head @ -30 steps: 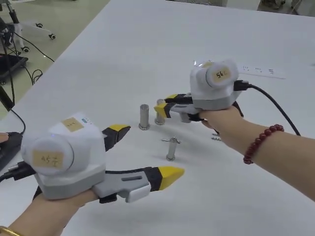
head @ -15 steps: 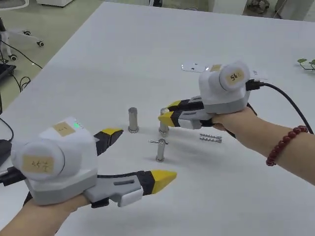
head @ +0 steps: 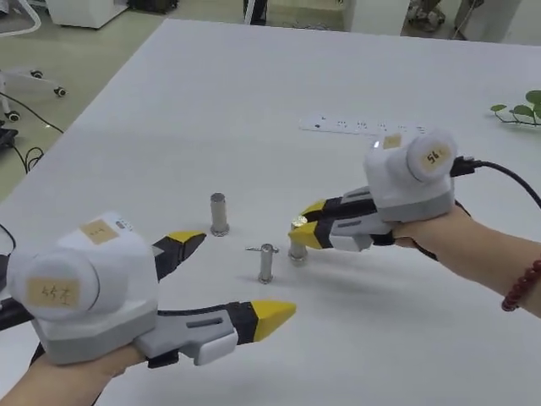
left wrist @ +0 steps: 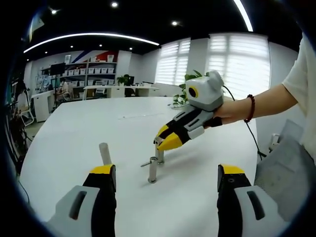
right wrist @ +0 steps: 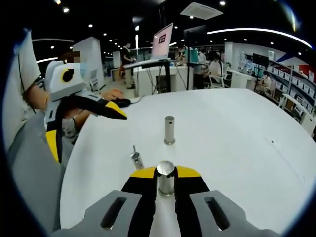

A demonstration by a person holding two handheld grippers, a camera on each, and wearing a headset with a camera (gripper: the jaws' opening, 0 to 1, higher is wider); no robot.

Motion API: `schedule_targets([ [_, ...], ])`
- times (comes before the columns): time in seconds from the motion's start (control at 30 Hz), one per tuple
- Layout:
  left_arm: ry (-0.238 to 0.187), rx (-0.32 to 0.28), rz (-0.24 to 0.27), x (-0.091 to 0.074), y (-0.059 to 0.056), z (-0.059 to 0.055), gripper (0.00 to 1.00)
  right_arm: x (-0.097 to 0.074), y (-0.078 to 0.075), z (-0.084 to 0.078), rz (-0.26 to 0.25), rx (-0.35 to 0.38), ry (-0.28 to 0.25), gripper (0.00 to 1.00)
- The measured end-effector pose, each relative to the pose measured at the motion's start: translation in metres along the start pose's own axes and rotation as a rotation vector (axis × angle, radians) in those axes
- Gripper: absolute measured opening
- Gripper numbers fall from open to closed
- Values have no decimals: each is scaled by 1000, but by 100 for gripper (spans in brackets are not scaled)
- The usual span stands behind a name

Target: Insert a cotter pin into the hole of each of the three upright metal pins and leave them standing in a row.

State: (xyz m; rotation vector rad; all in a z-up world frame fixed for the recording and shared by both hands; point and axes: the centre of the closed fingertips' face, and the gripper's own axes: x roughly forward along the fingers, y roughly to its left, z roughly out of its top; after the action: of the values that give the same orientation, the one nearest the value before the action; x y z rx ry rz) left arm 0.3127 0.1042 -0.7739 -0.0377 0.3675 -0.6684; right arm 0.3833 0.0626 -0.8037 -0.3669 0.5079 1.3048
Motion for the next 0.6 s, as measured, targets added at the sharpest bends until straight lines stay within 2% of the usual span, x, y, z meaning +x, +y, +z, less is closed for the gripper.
schedule_targets([
  [0.27,0,8,-1,0,-4,2,84,-14,15,-10,13,3,0,13],
  [0.6,7,22,-7,1,-9,2,83,-21,31,-21,12,10,0,13],
])
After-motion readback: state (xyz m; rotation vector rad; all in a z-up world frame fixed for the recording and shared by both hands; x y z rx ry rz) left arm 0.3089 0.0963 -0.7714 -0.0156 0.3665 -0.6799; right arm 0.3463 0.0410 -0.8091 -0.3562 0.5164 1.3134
